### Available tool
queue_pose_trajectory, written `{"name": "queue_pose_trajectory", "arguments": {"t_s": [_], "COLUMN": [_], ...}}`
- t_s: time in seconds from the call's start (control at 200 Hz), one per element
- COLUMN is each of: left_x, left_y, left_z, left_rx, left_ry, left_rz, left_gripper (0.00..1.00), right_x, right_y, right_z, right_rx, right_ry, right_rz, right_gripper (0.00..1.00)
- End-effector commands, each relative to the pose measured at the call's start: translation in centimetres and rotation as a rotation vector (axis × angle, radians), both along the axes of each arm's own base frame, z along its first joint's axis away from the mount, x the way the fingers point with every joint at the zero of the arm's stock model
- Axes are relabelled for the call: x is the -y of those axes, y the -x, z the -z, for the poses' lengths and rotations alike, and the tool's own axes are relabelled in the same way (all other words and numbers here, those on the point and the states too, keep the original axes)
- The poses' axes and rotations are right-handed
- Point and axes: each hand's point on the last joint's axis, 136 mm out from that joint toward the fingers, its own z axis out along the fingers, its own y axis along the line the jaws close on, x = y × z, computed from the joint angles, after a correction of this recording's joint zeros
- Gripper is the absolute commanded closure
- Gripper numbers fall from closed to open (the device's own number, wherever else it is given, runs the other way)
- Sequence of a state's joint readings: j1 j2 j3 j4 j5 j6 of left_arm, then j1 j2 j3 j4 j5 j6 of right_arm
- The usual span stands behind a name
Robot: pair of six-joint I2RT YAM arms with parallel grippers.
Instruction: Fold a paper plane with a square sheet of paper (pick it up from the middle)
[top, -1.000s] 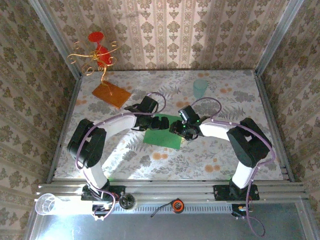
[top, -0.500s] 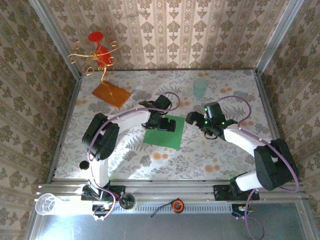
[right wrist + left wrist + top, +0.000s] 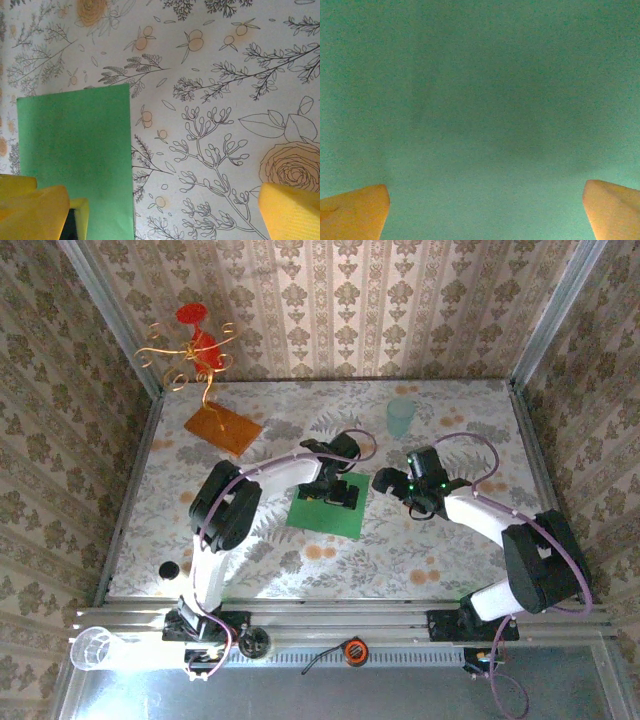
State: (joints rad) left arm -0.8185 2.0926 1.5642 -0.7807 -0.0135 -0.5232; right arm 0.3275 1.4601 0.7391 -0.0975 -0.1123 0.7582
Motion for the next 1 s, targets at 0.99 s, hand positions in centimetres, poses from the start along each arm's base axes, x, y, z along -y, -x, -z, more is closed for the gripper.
{"name": "queue_pose_trajectory", "arguments": {"t_s": [0.99], "left_x": [-2.7], "left_y": [0.9], "left_z": [4.4], "left_rx": [-0.037], "left_ry": [-0.159], "left_rz": [-0.016], "left_gripper": [0.10], "right_x": [1.0], "right_y": [-0.3], "right_z": [0.8], "right_rx": [-0.041], "right_ry": [0.047], "right_rz": [0.030], "right_gripper": [0.03]}}
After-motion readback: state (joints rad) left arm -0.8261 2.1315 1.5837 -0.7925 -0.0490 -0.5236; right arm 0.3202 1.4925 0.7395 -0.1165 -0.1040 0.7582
